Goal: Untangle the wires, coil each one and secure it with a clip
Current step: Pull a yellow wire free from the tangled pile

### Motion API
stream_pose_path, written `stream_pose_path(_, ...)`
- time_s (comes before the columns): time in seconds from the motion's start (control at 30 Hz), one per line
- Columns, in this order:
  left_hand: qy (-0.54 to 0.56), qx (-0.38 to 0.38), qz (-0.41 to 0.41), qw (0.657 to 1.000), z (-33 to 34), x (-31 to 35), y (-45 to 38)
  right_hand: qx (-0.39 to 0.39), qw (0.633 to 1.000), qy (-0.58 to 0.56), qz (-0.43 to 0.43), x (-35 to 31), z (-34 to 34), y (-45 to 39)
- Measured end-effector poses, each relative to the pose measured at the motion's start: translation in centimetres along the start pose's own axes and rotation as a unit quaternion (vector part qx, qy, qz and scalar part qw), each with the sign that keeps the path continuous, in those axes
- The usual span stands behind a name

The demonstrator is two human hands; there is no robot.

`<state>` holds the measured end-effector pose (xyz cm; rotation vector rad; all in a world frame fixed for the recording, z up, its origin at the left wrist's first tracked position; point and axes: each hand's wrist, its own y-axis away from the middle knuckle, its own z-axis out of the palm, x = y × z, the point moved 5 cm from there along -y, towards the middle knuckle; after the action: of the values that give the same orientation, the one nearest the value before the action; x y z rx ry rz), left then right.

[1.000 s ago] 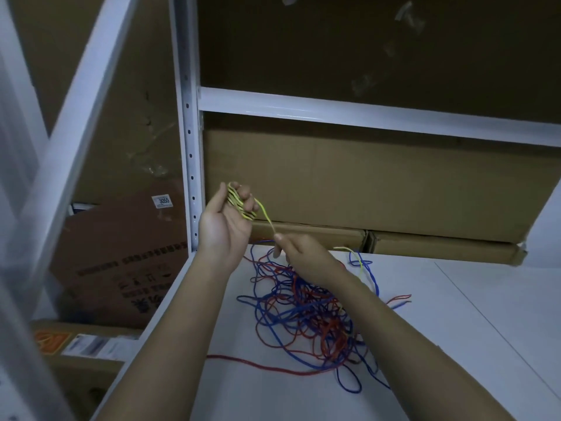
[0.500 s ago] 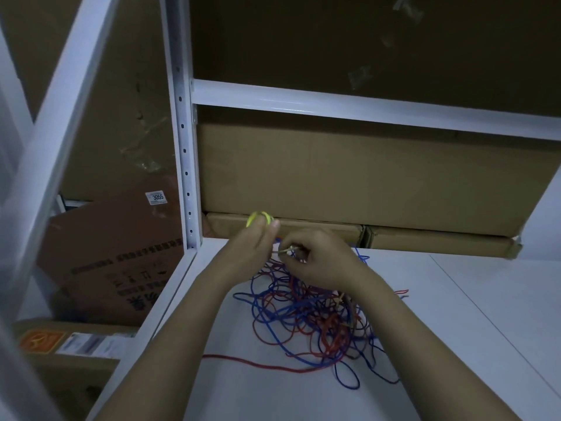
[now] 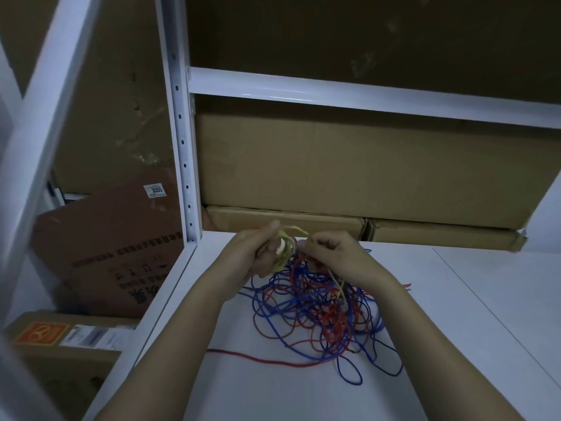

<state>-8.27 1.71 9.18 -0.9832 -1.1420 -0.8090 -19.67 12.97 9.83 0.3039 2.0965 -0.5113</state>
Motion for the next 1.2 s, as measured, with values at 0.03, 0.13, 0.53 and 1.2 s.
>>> stream_pose_path(0.03, 0.045, 0.011, -0.001, 0.999, 0.0, 0.1, -0.2, -0.002, 1.0, -0.006, -0.004, 0.1, 0.1, 0.1)
stream_pose_path(0.13, 0.181, 0.035, 0.005, 0.983, 0.1, 0.6, -0.8, 0.032, 0.999, -0.025, -0.01, 0.6, 0.3, 0.4)
stream_pose_path(0.53, 0.213, 0.206, 0.107, 0.949, 0.3, 1.4, -4.5, 0.014, 0.998, 0.057, -0.005, 2.9, 3.1, 3.0)
stream_pose_path(1.2, -0.388, -0.18, -0.141, 0.893, 1.4, -6.6, 0.1, -0.049, 0.995, 0.055, 0.061, 5.5, 2.0, 4.5)
